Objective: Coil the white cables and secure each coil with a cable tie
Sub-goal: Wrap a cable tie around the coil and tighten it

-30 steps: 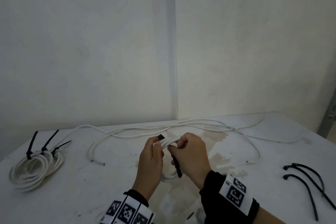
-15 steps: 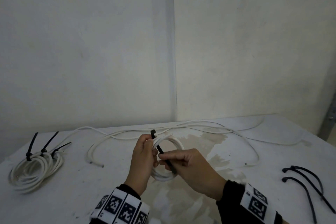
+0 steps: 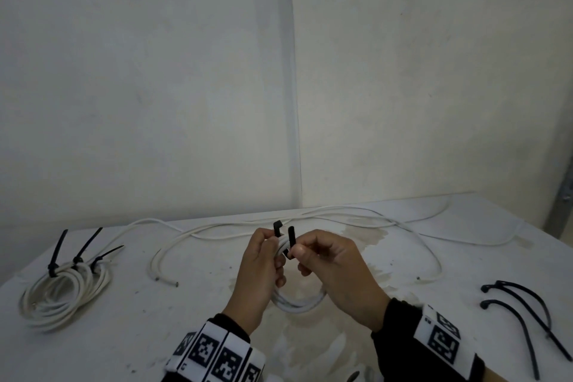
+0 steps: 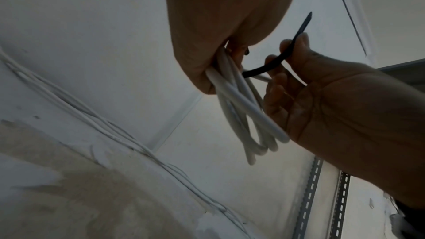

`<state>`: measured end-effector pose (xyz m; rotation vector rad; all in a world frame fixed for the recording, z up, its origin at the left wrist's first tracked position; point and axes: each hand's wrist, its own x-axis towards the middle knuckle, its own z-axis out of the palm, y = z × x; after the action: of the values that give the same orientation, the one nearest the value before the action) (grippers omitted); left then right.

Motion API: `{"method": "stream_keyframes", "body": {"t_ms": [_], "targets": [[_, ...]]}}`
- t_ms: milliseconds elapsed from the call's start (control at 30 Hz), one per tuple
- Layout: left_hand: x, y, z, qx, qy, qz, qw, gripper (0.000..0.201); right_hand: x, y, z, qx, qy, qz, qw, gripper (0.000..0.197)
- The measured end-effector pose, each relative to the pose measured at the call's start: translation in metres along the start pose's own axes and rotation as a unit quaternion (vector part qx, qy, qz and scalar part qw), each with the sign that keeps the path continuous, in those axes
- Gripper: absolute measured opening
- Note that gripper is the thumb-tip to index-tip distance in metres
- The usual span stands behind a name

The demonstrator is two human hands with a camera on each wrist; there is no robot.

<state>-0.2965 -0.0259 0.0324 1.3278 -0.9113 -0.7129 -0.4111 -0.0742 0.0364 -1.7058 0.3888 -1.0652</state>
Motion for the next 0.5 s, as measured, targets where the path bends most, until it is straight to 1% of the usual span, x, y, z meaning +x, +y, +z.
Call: {"method": "stream_keyframes", "body": {"t_ms": [100,233,300,400,500], "targets": [[-0.0025,0.0020,0.0016,-0.004,-0.003,-0.001,1.000,0.024,-0.0020,-0.0018,-0.0008,-0.012,-0.001,0.002,1.000,0.027],[-0.0050,0.0055,0.0027,-0.033,-0.001,-0.014,0.999,0.029,-0.0015,-0.0018,0.0023,-0.039,0.028,0.014,0.999,0.027],[-0.0061,0.0067,0.0036,-0.041,-0.006,-0.005,0.999,0.035,-0.0009,-0.0033,0.0033,-0.056,0.034,0.018,0.998,0.027],[-0.0073,0.0074,0.0044,-0.030,-0.006,0.020,0.999,0.036,-0.0006,-0.0056,0.0026,-0.060,0.036,0.029,0.997,0.024],[-0.0060,0.0055,0.0047,-0.023,-0.003,0.017,1.000,0.041,-0.0015,-0.0072,0.0006,-0.073,0.031,0.044,0.996,0.023]]}}
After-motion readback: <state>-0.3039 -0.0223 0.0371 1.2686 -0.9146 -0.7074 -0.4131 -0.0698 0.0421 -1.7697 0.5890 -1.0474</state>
